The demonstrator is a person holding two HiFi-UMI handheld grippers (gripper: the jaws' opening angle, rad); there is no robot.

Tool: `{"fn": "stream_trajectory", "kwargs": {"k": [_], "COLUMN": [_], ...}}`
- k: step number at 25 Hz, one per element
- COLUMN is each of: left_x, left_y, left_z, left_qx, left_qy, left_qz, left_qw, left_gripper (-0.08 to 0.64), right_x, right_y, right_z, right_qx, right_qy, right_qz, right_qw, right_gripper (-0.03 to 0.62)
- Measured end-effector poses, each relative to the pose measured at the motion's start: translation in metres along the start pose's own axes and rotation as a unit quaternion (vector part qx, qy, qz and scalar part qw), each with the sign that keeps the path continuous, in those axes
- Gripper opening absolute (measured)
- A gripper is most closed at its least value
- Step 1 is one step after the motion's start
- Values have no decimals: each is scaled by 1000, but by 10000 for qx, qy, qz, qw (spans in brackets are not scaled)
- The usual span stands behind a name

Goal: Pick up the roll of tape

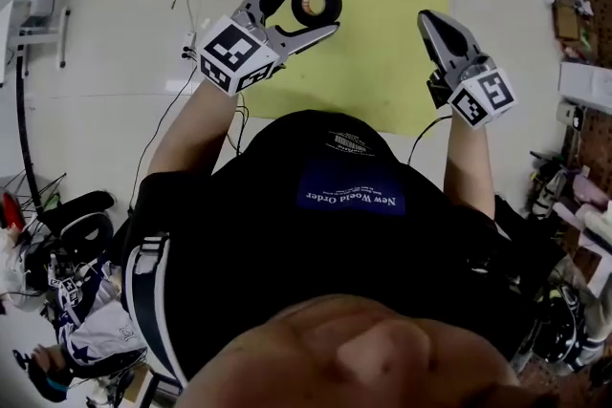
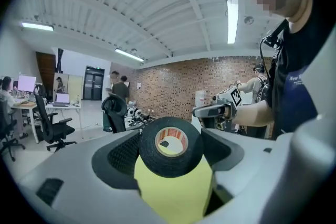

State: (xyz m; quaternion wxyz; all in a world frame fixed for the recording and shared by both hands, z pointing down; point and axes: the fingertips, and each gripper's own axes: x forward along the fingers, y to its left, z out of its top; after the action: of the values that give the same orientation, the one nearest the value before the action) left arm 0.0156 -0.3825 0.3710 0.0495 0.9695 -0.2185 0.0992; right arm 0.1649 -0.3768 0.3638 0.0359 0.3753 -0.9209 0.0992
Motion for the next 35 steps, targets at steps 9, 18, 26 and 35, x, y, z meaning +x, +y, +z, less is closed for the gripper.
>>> {"fn": "stream_trajectory", "kwargs": {"k": [9,18,26,35], "left_x": [-49,-62,-60,-66], "left_y": [-22,-31,-38,-36], "left_z": [60,71,78,75], "left_qx": [305,201,267,253], "left_qy": [-408,-570,-593,-596], "left_qz": [224,149,144,204], "left_qw": [9984,9981,9978,9977], "left_gripper": [373,373,373,373], "right_x": [-15,-24,-29,-26], "right_y": [32,44,40,44], "right_z": [60,72,71,69], "right_qx": [-353,-336,-126,-219], "right_qy": [-215,-252,-289,-240], "right_qz": [1,-18,-23,4], "right_qw": [9991,9991,9995,9995], "right_gripper": [-14,-12,-14,-14]}}
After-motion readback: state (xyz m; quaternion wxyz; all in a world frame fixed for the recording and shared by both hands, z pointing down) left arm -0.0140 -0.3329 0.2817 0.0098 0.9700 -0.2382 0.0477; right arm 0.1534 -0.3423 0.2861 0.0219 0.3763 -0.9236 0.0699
